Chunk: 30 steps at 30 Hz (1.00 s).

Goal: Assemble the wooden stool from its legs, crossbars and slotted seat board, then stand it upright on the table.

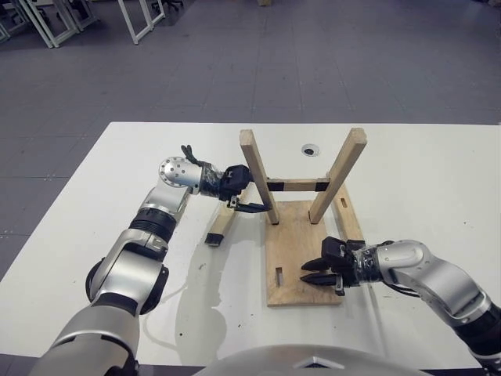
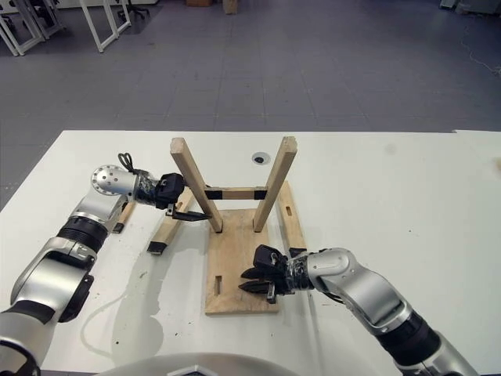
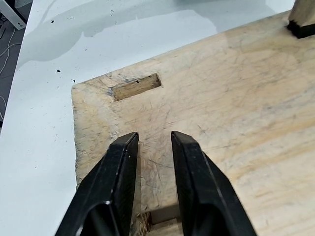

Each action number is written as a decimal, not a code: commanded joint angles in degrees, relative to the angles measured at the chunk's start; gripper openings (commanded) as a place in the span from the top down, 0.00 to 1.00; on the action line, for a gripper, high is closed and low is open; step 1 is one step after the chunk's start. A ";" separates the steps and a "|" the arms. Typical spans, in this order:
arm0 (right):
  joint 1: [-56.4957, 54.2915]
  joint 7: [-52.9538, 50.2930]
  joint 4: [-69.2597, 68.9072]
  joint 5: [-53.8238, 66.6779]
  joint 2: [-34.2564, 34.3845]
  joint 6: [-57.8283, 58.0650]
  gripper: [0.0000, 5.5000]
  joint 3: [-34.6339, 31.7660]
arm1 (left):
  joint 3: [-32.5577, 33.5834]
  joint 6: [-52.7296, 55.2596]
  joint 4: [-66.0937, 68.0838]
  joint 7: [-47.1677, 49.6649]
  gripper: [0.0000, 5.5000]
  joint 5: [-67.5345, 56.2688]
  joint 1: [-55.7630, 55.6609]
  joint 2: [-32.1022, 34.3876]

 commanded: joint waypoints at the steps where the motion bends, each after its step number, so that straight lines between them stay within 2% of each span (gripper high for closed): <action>1: 2.16 -2.49 1.36 -2.45 0.67 1.34 0.78 1.11 | 0.09 -2.03 4.13 -3.15 0.27 4.67 -3.45 2.10; 5: 2.26 -4.61 2.01 -2.66 2.50 1.75 0.78 0.29 | 1.84 2.80 4.09 -6.53 0.15 6.00 -4.11 6.17; 7: 2.12 -5.70 2.22 -2.34 3.48 2.68 0.71 -0.51 | 2.49 9.52 0.61 -4.86 0.09 7.87 -3.65 10.39; 9: 2.51 -7.09 1.94 -2.30 4.28 3.23 0.64 -1.26 | 7.85 19.87 -6.07 5.18 0.05 7.56 -2.65 13.15; 12: 3.71 -8.63 1.56 -2.71 4.70 3.39 0.60 -2.09 | 21.22 47.09 -25.77 23.31 0.05 1.17 0.13 12.97; 14: 5.06 -9.33 0.99 -2.49 4.50 3.97 0.60 -2.60 | 28.88 61.63 -37.88 34.32 0.05 -3.21 -0.53 8.61; 16: 6.24 -10.59 1.04 -3.15 4.23 5.00 0.60 -2.62 | 35.97 74.31 -48.44 46.37 0.05 -8.20 -3.99 -0.37; 20: 6.57 -12.11 1.57 -3.81 4.27 5.96 0.60 -2.26 | 43.86 93.40 -61.02 60.35 0.05 -17.09 -10.00 -17.60; 22: 6.71 -12.75 1.51 -3.90 4.51 6.15 0.60 -2.00 | 45.34 98.37 -63.44 64.64 0.05 -18.74 -11.70 -22.75; 26: 6.45 -13.74 1.27 -3.47 4.96 6.69 0.60 -1.54 | 45.33 101.95 -64.74 69.63 0.05 -19.53 -11.24 -25.35; 27: 6.34 -14.04 1.32 -3.40 5.17 6.78 0.60 -1.57 | 45.06 100.58 -64.95 70.06 0.05 -19.85 -12.04 -25.45; 30: 5.83 -14.74 1.54 -3.35 5.93 6.98 0.60 -1.92 | 46.32 85.53 -65.92 70.29 0.05 -20.39 -20.17 -24.42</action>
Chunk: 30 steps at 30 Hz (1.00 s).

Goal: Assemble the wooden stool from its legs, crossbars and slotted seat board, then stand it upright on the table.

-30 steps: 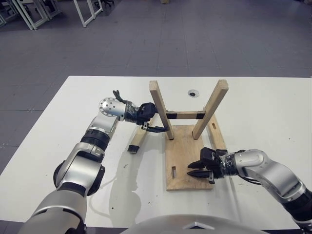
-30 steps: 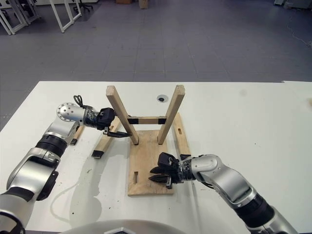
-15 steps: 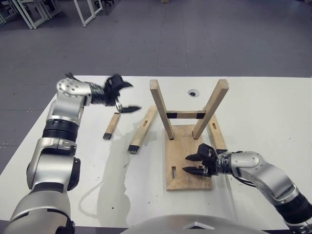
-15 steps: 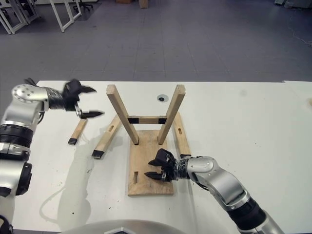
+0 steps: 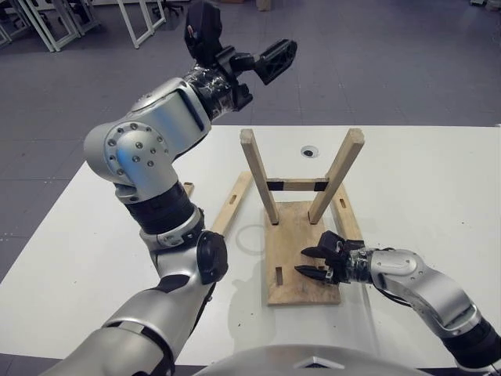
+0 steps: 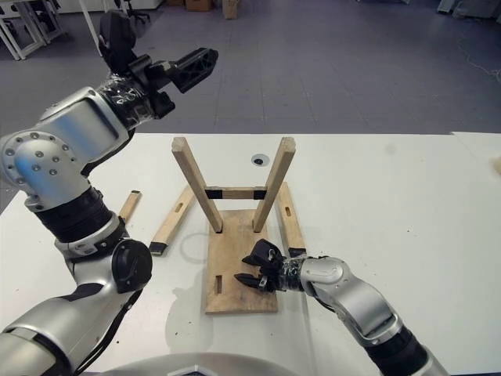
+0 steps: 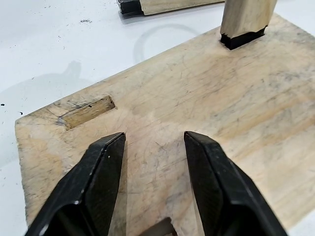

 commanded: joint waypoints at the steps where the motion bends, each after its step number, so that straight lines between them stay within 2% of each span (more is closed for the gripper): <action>1: 1.23 -2.08 3.26 -1.85 -0.07 4.51 0.60 0.57 | 1.30 -14.32 -1.28 0.69 0.05 -1.66 -10.52 1.70; 5: 1.47 -2.00 2.96 -2.03 -0.31 4.60 0.59 0.53 | -1.53 -11.03 -2.05 2.82 0.15 -3.29 -5.77 2.03; 7: 1.73 -2.12 2.56 -2.01 -0.47 4.80 0.59 0.46 | -5.35 -8.04 -2.20 2.85 0.15 -3.05 3.95 0.93; 10: 1.57 -2.20 2.26 -2.00 -0.31 5.22 0.59 0.69 | -15.15 -8.80 -1.56 0.86 0.15 -1.10 23.93 -0.44; 13: 1.86 -2.56 2.14 -1.82 -0.18 5.66 0.59 0.41 | -19.97 -9.52 -4.71 0.50 0.15 -1.82 30.80 -0.79; 17: 2.91 -4.18 1.57 -1.65 0.94 6.28 0.59 0.29 | -15.85 -13.70 -1.47 -1.08 0.15 -2.59 23.17 3.68; 20: 3.21 -4.52 1.58 -1.71 1.23 6.16 0.59 0.58 | -7.58 -9.43 -5.19 -2.71 0.15 -18.90 12.24 3.18; 23: 2.47 -3.91 2.34 -1.83 0.65 5.75 0.59 -0.17 | 0.13 -10.12 -6.25 4.45 0.15 -40.22 1.26 4.38; 25: 1.80 -3.57 2.79 -1.84 0.29 5.65 0.59 -0.96 | 2.83 -12.73 -4.80 10.91 0.15 -47.54 -3.63 7.44; 27: 1.49 -3.28 2.62 -1.61 -0.11 5.56 0.59 -1.91 | 3.73 -12.84 -4.64 16.62 0.15 -46.03 -3.71 12.19; 30: 0.68 -4.29 -1.15 1.59 0.82 8.41 0.59 -6.70 | 2.15 -13.05 -6.86 26.55 0.15 -31.66 7.34 18.76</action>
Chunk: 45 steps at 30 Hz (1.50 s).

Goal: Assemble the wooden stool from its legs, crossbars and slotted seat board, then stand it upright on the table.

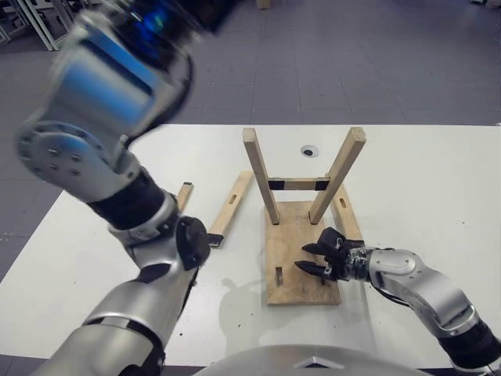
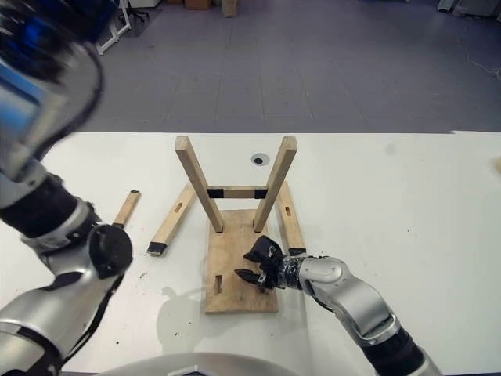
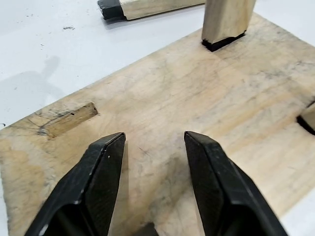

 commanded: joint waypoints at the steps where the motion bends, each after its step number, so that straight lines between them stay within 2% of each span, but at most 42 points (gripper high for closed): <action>1: 1.01 -1.57 -3.65 3.34 -0.87 7.16 0.59 -6.50 | -2.42 0.77 -3.91 9.05 0.15 15.68 16.43 7.63; 4: 2.84 -1.64 -8.80 6.32 -2.71 11.07 0.59 -12.96 | -3.69 -0.37 -8.65 5.58 0.15 22.57 34.52 10.99; 7: 1.62 -2.87 -11.51 8.23 -1.96 14.02 0.59 -15.64 | -9.04 -6.32 -5.45 -2.65 0.15 30.25 52.58 11.64; 11: 0.11 -4.31 -14.48 10.75 -0.28 17.14 0.59 -15.56 | -13.29 -18.27 8.93 -15.96 0.15 39.38 62.49 13.72; 15: 0.28 -4.88 -15.56 11.83 -0.29 18.45 0.59 -14.63 | -14.52 -27.95 23.21 -25.05 0.15 46.21 60.90 16.77; 22: -0.23 -5.95 -15.52 12.48 -0.13 19.19 0.59 -14.36 | -20.19 -34.38 40.43 -37.26 0.15 52.17 53.07 17.00; 25: -0.77 -6.41 -15.72 12.90 0.28 19.76 0.59 -14.27 | -21.65 -37.16 47.15 -37.69 0.25 55.57 51.11 16.40; 32: -2.21 -7.29 -15.43 13.97 0.86 20.75 0.59 -14.48 | -23.33 -36.50 46.43 -38.94 0.48 55.94 57.66 11.64; 41: -4.05 -8.03 -15.12 15.08 1.14 21.72 0.59 -14.85 | -21.61 -40.36 52.91 -34.91 0.75 58.10 59.62 10.29; 45: -4.63 -8.79 -15.09 15.46 2.39 22.02 0.59 -15.07 | -18.06 -41.69 42.31 -31.13 0.76 54.62 61.41 7.26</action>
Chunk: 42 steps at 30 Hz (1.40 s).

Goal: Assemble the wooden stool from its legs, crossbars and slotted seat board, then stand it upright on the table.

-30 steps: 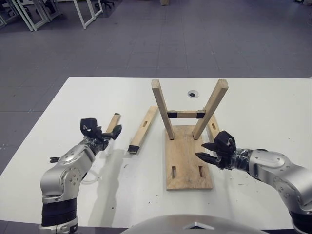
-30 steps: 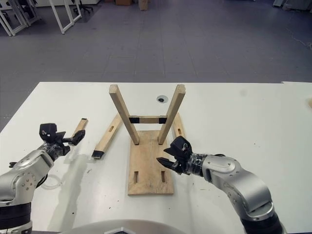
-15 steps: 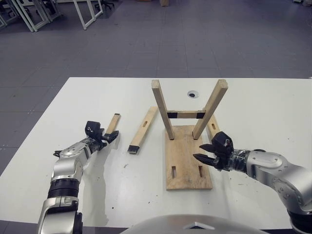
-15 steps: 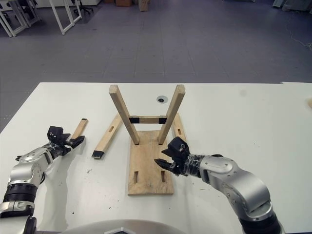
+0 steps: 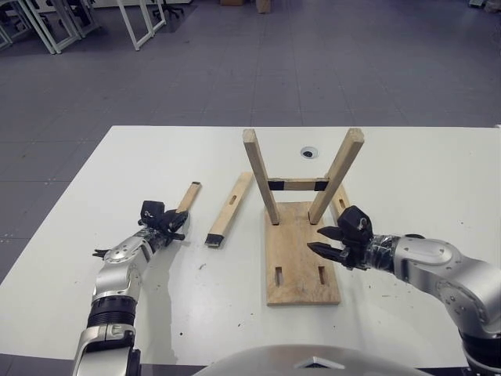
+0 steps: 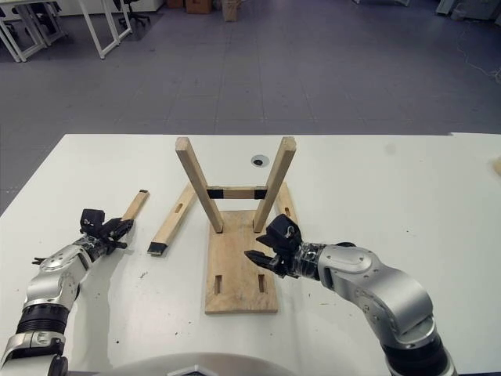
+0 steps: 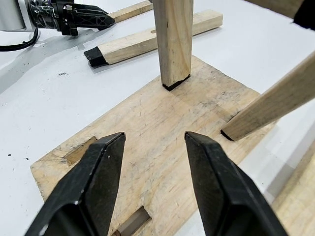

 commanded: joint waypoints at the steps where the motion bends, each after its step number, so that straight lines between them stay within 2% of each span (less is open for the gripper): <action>1: -1.60 -1.10 0.01 1.61 1.53 1.44 0.59 -1.12 | 3.22 2.49 -9.97 8.02 0.76 -0.97 8.91 -6.27; 4: -6.76 -4.13 1.65 9.08 9.15 5.42 0.59 -9.26 | 4.83 0.75 -37.41 15.14 0.76 -3.65 6.14 -9.75; 7: -20.27 -13.15 10.02 21.22 22.16 7.54 0.59 -19.72 | -1.12 3.81 -58.20 17.61 0.76 -2.84 2.18 -10.15; 10: -27.25 -21.04 17.36 30.55 28.07 7.19 0.59 -24.24 | -7.15 5.01 -65.28 16.19 0.76 -2.93 2.28 -10.51; 13: -31.56 -31.40 23.97 45.09 31.99 4.28 0.59 -26.30 | -13.32 5.95 -66.09 13.03 0.76 -4.23 3.20 -10.83; 17: -34.31 -40.83 27.55 59.67 29.92 -1.18 0.59 -23.93 | -16.11 5.75 -63.39 11.92 0.76 -3.26 2.74 -11.72; 22: -34.74 -44.38 28.34 65.02 27.44 -6.16 0.59 -19.37 | -19.41 5.61 -63.42 11.43 0.76 -2.28 3.77 -12.41; 31: -32.12 -43.09 28.65 62.62 22.15 -10.72 0.89 -14.73 | -18.98 6.08 -63.73 10.95 0.76 -2.21 4.10 -11.33; 35: -31.75 -42.15 28.90 61.51 20.82 -12.33 0.92 -14.23 | -18.21 7.95 -63.96 11.73 0.76 -4.53 4.20 -12.60; 36: -31.38 -42.23 28.59 61.21 20.53 -12.77 0.92 -14.19 | -17.13 8.45 -64.30 12.14 0.69 -6.36 3.81 -13.47; 39: -28.94 -43.09 26.75 61.57 17.60 -14.11 0.93 -16.18 | -11.40 9.51 -64.03 13.95 0.60 -12.90 2.77 -15.51; 42: -25.15 -44.44 24.17 64.90 11.85 -14.67 0.93 -19.82 | -8.80 10.54 -64.06 13.72 0.51 -16.13 5.00 -14.72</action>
